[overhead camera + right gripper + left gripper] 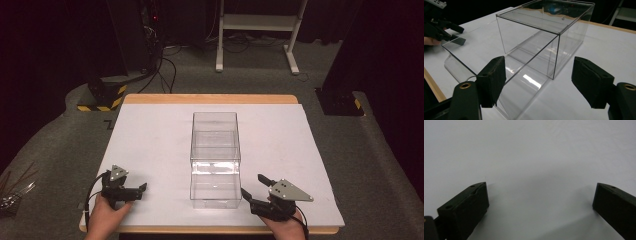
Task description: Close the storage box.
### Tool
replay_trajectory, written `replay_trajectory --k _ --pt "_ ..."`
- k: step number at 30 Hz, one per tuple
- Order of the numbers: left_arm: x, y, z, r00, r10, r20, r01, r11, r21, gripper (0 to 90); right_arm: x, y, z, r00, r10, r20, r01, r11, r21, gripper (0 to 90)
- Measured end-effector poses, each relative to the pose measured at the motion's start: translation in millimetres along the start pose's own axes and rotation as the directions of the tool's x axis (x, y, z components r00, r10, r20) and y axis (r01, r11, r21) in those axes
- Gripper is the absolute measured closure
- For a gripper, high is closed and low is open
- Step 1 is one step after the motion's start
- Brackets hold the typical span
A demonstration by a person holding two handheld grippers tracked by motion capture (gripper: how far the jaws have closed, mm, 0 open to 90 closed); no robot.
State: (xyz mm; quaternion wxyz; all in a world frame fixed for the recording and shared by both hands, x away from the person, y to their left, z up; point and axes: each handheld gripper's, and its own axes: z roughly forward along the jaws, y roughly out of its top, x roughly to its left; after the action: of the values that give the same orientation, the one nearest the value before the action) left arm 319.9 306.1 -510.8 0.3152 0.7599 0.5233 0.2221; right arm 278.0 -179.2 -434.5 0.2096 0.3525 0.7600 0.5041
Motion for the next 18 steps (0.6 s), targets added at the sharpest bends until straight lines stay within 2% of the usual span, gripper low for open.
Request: replay_trajectory --k 7,18 --pt "0.0 0.0 0.0 1.0000 0.000 0.000 0.000 1.0000 0.000 0.5 5.1 0.0 -0.7 0.9999 -0.011 -0.013 0.011 1.000 -0.005 27.0" --pt "0.0 0.0 0.0 1.0000 0.000 0.000 0.000 1.0000 0.000 0.6 13.1 -7.8 3.1 0.9986 -0.010 -0.053 0.011 1.000 0.017 25.8"
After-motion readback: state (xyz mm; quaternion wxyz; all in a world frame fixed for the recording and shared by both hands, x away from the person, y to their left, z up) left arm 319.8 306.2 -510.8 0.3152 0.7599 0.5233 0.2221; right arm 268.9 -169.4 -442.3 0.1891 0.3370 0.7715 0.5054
